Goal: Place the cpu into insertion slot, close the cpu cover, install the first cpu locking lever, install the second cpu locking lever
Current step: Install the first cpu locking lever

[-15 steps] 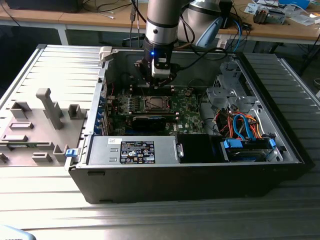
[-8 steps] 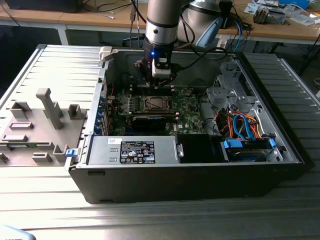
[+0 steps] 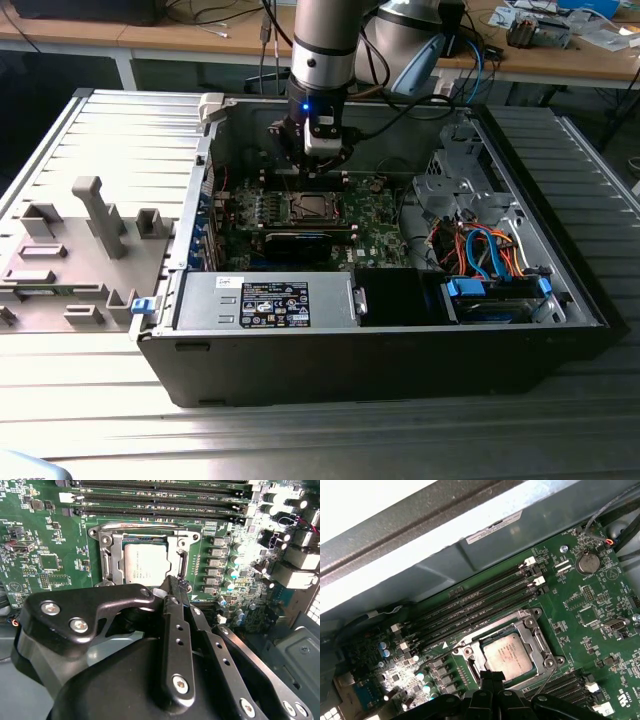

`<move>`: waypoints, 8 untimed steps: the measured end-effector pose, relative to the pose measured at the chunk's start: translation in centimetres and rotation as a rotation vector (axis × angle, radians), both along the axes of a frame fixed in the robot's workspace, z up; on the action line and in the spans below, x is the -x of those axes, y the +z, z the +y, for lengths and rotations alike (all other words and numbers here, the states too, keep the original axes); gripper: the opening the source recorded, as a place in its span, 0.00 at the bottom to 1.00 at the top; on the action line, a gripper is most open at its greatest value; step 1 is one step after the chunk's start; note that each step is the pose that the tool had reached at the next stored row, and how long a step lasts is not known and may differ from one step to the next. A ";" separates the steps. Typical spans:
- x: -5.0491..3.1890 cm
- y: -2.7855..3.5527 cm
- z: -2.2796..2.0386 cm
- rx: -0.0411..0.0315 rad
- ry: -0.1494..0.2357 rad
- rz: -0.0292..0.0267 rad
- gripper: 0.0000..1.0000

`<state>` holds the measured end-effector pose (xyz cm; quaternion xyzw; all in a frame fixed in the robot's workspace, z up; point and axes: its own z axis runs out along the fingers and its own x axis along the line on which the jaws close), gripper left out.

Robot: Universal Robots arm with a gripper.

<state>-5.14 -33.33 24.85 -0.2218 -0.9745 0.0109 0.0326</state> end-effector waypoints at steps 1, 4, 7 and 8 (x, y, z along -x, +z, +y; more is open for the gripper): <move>0.00 0.00 0.00 0.0000 0.001 0.0000 0.11; 0.00 0.00 0.00 0.0001 0.003 0.0000 0.11; 0.00 0.00 0.00 0.0008 0.006 0.0000 0.11; 0.00 0.00 0.00 0.0010 0.006 0.0000 0.11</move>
